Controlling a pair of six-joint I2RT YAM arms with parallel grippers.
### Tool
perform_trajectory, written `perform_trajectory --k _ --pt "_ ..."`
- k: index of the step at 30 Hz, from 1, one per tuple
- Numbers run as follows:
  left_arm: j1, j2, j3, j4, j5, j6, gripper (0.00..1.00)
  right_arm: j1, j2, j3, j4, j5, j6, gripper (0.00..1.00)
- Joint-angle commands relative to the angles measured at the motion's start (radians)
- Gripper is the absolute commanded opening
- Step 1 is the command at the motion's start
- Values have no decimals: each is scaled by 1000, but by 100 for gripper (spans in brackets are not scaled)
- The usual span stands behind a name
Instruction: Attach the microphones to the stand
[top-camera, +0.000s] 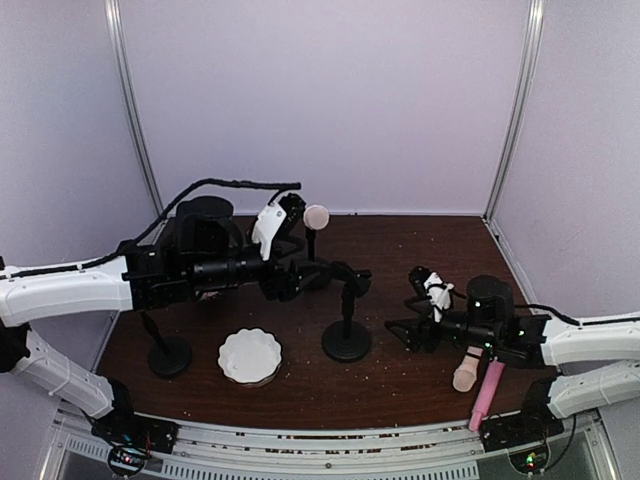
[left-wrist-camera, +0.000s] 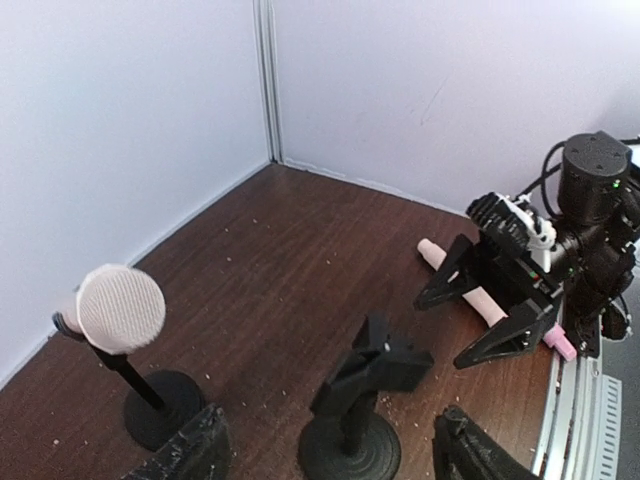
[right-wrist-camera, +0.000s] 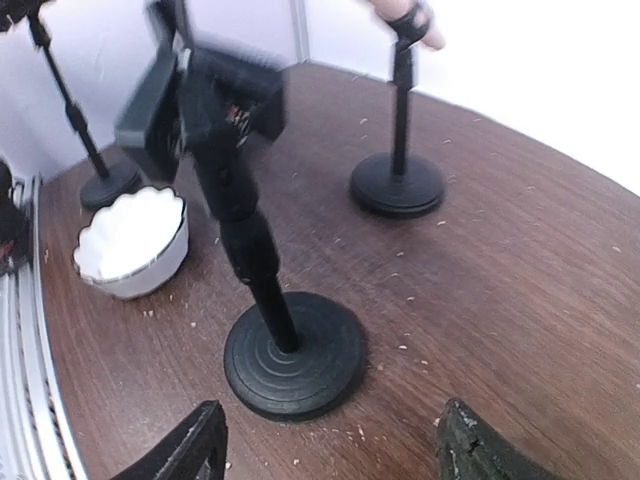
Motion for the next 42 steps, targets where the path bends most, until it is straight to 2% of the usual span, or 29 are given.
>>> perform_trajectory --k 1,4,9,13,18,21,28,33,42 --pt "4 44 145 -68 -57 80 71 -2 -242 5 -324 173 184 72" --pt "18 43 158 -88 -66 86 71 5 -395 52 -612 284 379 67" --pt "33 -2 34 61 0 89 72 21 -559 152 -1076 415 658 57" --pt "52 7 60 29 89 43 71 46 -550 220 -1245 419 792 57" --pt "52 -27 49 -12 83 81 72 46 -425 218 -1296 318 890 62" --pt "52 -56 26 -16 40 104 72 46 -375 215 -1328 319 904 65" --pt "52 -64 26 -29 45 106 72 43 -289 138 -1218 256 928 69" --pt "52 -75 30 -35 55 103 72 41 -158 129 -1170 247 920 69" --pt "51 -80 34 -42 70 94 72 5 -20 134 -1118 258 822 69"
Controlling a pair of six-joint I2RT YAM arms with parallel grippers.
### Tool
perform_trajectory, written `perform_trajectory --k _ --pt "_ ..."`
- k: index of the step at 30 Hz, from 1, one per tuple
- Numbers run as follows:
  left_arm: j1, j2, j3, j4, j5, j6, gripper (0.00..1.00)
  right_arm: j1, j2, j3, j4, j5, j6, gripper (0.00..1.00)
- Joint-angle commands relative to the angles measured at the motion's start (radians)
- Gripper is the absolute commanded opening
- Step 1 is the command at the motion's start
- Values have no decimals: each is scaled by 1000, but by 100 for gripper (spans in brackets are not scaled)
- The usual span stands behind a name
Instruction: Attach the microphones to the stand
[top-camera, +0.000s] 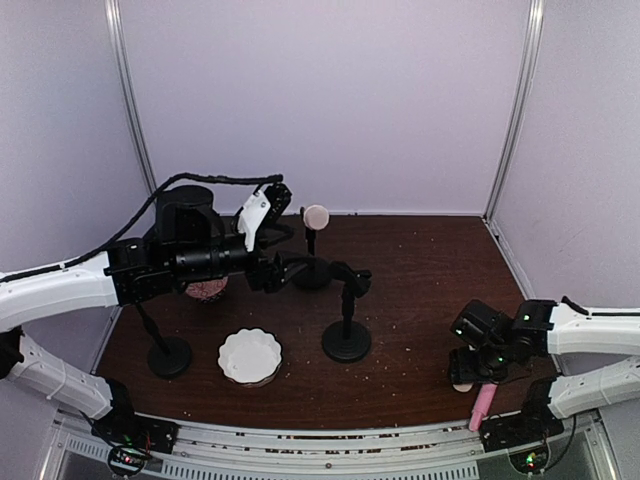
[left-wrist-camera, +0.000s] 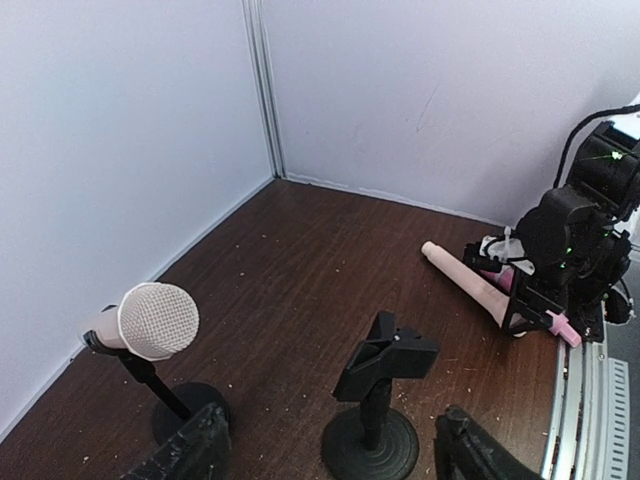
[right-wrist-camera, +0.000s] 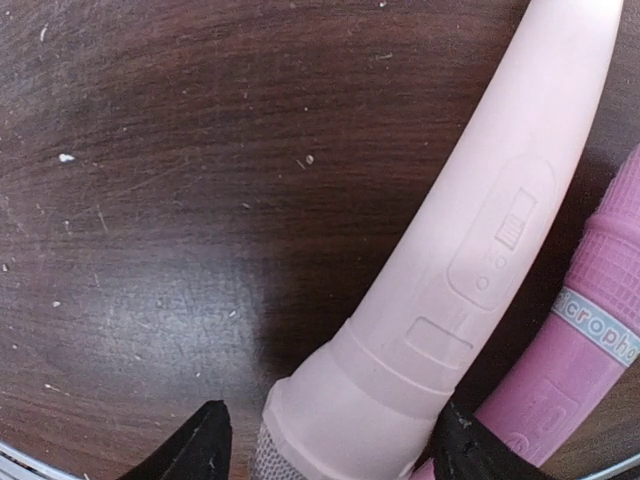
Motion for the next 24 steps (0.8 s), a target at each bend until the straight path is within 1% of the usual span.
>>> perform_trajectory --k 1,4,8,12,15,18,21,24 --pt "6 -20 2 9 17 -1 72 -18 51 2 73 12 -52 69" --pt "4 -19 2 9 18 -1 72 -19 109 35 103 22 -75 67" --pt "4 -20 3 6 14 1 72 -19 193 109 116 46 -117 59" --pt "4 -22 3 2 5 9 72 -18 232 205 56 83 -142 50" --pt "4 -24 4 -1 0 13 72 -16 186 270 -16 128 -139 43" --pt "4 -21 4 1 4 14 72 -8 86 329 -65 173 -138 36" --pt "4 -16 4 0 20 26 72 -4 2 392 -77 191 -157 31" --pt "3 -15 -4 5 43 74 71 6 -68 453 -62 200 -197 26"
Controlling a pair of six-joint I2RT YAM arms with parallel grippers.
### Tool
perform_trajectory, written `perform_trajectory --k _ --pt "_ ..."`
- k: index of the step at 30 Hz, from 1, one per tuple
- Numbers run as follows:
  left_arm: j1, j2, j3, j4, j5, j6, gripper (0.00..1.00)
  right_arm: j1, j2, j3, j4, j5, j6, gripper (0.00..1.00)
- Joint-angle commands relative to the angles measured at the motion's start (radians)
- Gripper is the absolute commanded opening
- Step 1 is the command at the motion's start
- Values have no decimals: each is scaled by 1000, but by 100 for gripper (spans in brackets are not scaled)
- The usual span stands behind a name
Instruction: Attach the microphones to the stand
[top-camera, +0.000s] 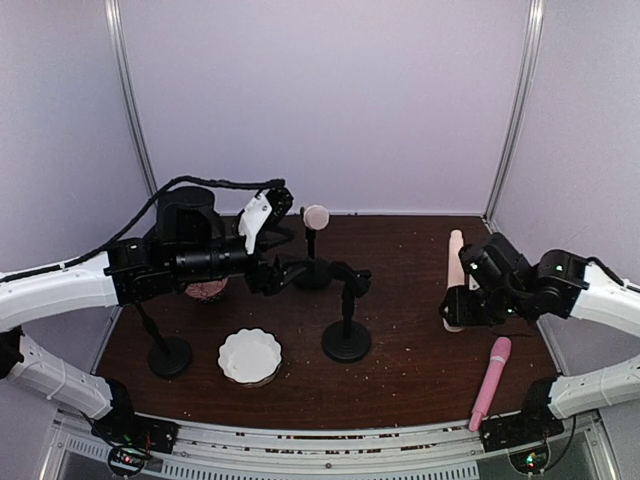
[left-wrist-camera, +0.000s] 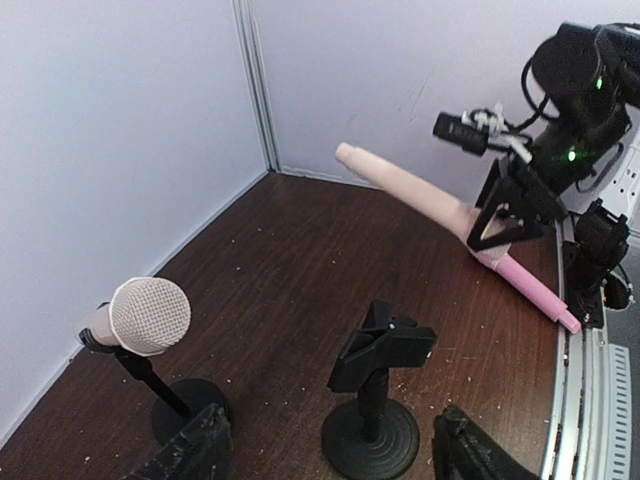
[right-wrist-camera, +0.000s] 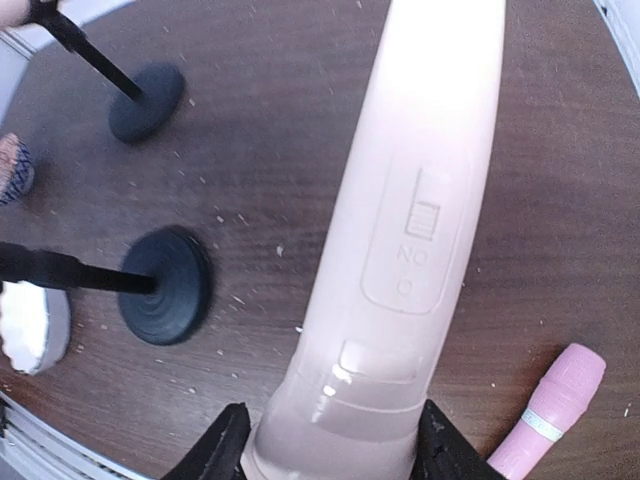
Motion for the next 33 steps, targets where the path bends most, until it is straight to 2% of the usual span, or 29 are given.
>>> perform_trajectory --k 1,5,11,17,23,27,33 --pt "-1 -19 -8 29 35 83 70 15 -96 99 1 59 -82 25" --pt "-38 -50 -12 15 -11 255 69 19 -122 183 131 -89 -200 21" --pt "-102 -95 61 -115 -115 478 68 69 -12 346 220 -377 -280 18" --pt "-185 -157 104 -229 -181 733 68 132 64 375 340 -602 -302 17" --pt "-250 -132 187 -364 -316 893 68 169 139 388 364 -715 -308 17" --pt "-296 -106 192 -367 -434 1015 68 196 193 413 344 -776 -324 18" --pt "-322 -82 186 -355 -474 1099 68 220 250 431 364 -851 -324 17"
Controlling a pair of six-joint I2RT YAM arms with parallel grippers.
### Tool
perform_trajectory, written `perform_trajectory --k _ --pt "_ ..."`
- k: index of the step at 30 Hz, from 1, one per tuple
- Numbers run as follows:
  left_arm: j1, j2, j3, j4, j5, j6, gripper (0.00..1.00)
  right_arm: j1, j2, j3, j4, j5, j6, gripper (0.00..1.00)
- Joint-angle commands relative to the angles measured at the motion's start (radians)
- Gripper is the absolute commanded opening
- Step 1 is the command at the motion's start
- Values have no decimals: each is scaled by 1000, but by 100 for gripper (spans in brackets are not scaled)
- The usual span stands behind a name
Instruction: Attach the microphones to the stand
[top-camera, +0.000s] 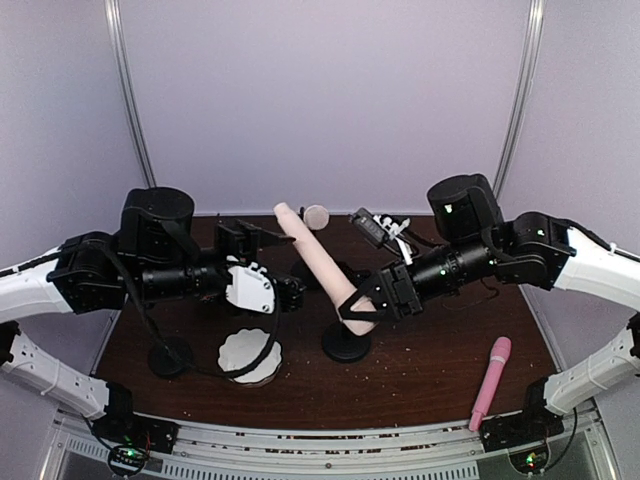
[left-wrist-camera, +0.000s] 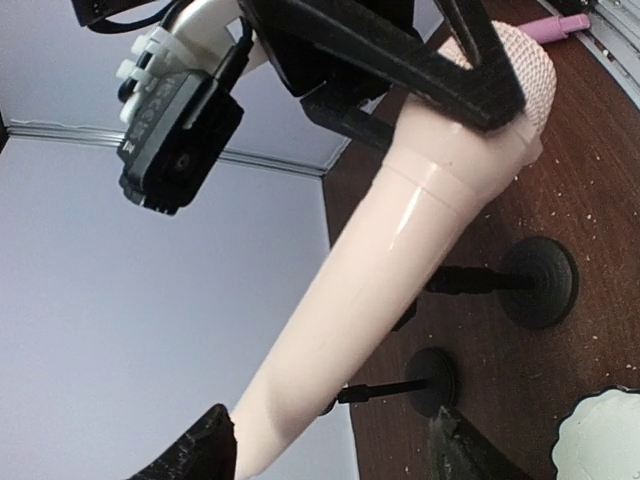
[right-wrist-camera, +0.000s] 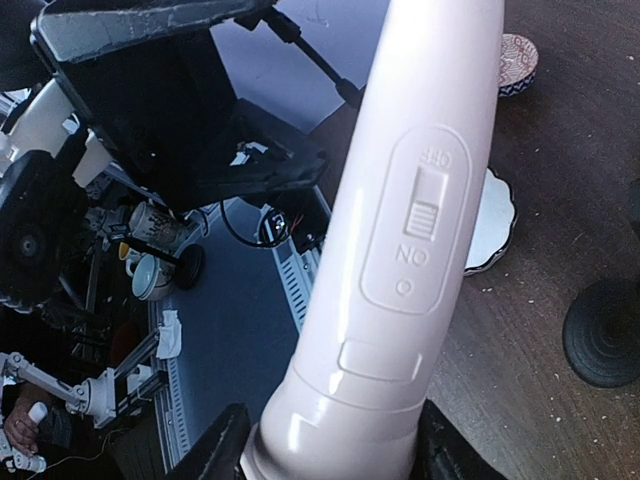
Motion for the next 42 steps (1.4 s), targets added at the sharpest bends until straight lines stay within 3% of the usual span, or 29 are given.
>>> perform_trajectory --k 1,8,15,18,20,22,24,30,37,42 --pt "-23 27 14 16 -100 117 68 20 35 52 42 -100 -21 17" --pt "-76 80 -19 35 -150 211 62 30 83 75 49 -139 -23 17" --pt "-109 95 -39 90 -201 246 43 34 119 104 35 -157 -27 17" --pt "-113 87 -56 116 -208 244 31 34 123 112 30 -163 -27 18" --pt "-113 78 -62 120 -213 229 25 34 120 120 19 -164 -36 30" --pt "-113 73 -59 117 -220 200 19 34 100 124 13 -148 -55 53" --pt "-111 69 -55 113 -222 148 16 33 70 129 6 -117 -85 68" --pt "-54 65 -5 63 -122 -151 15 30 -26 139 -8 40 -195 87" --pt "48 50 15 75 122 -547 14 27 -107 61 117 159 -265 83" --pt "88 53 15 95 207 -686 13 29 -135 2 229 127 -273 83"
